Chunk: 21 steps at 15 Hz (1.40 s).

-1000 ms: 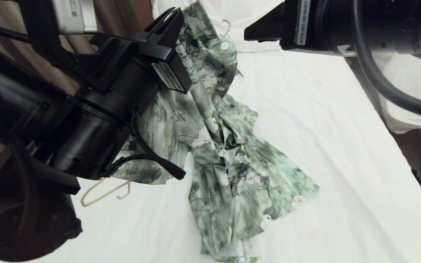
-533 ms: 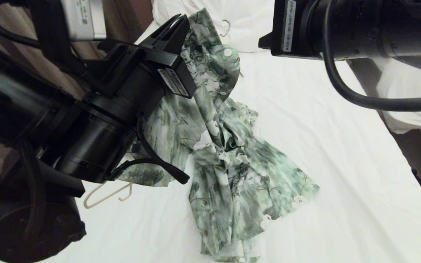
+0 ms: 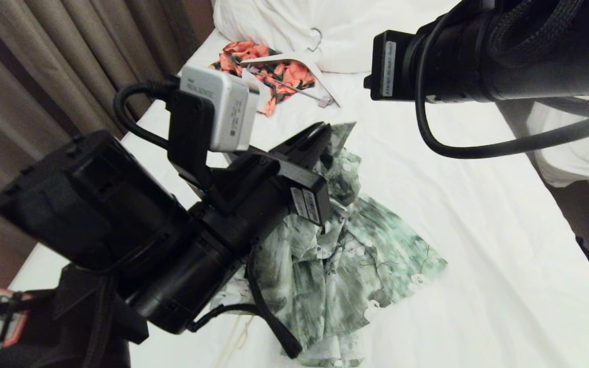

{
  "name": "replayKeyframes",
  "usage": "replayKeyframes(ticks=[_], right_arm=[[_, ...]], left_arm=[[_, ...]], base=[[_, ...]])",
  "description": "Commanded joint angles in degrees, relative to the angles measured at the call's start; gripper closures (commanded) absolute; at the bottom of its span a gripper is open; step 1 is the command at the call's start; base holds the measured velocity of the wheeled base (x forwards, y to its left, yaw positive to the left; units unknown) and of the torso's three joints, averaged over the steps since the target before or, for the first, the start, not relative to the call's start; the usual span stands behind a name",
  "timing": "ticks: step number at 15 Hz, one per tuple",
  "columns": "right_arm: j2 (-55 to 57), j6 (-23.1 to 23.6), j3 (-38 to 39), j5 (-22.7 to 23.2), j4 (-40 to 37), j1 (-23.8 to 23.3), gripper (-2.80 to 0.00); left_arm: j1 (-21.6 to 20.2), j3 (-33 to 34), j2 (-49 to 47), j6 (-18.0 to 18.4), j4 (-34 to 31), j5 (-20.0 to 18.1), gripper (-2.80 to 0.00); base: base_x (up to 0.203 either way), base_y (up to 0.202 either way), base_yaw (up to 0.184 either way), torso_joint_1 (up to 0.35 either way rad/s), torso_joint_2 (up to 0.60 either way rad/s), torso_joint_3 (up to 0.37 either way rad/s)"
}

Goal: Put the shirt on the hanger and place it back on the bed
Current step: Take the clothes hanger out of the clothes

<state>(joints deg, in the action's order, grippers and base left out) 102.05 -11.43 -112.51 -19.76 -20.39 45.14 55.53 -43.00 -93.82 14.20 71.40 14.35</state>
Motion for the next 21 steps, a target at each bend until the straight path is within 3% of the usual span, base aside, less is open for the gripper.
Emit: replayKeyframes(ticks=[1, 7, 11, 15, 16, 21], right_arm=[[1.4, -0.1, 0.0, -0.1, -0.2, -0.3, 0.0], [4.7, -0.2, -0.8, 0.2, 0.4, -0.3, 0.0], [4.7, -0.2, -0.8, 0.2, 0.4, -1.0, 0.0], [4.1, -0.3, -0.7, 0.2, -0.2, -2.1, 0.0], [3.8, -0.3, -0.7, 0.1, -0.6, -2.2, 0.0], [2.5, -0.3, -0.6, -0.2, -2.9, -3.5, 0.0]], left_arm=[[2.1, 1.7, -0.8, -1.8, -1.8, 1.4, 0.0], [9.0, 3.2, -5.0, -6.6, -3.5, 2.2, 0.0], [16.2, 2.8, -10.5, -6.7, -3.6, 3.3, 0.0], [24.3, 1.3, -18.4, -6.7, -3.4, 6.8, 0.0], [25.5, 1.2, -19.5, -6.6, -3.4, 7.3, -2.8], [26.9, 2.8, -20.0, -6.2, -3.7, 8.5, -2.8]], base=[[0.0, 0.0, 0.0, 0.0, 0.0, 0.0], [0.0, 0.0, 0.0, 0.0, 0.0, 0.0], [0.0, 0.0, 0.0, 0.0, 0.0, 0.0], [0.0, 0.0, 0.0, 0.0, 0.0, 0.0], [0.0, 0.0, 0.0, 0.0, 0.0, 0.0], [0.0, 0.0, 0.0, 0.0, 0.0, 0.0]])
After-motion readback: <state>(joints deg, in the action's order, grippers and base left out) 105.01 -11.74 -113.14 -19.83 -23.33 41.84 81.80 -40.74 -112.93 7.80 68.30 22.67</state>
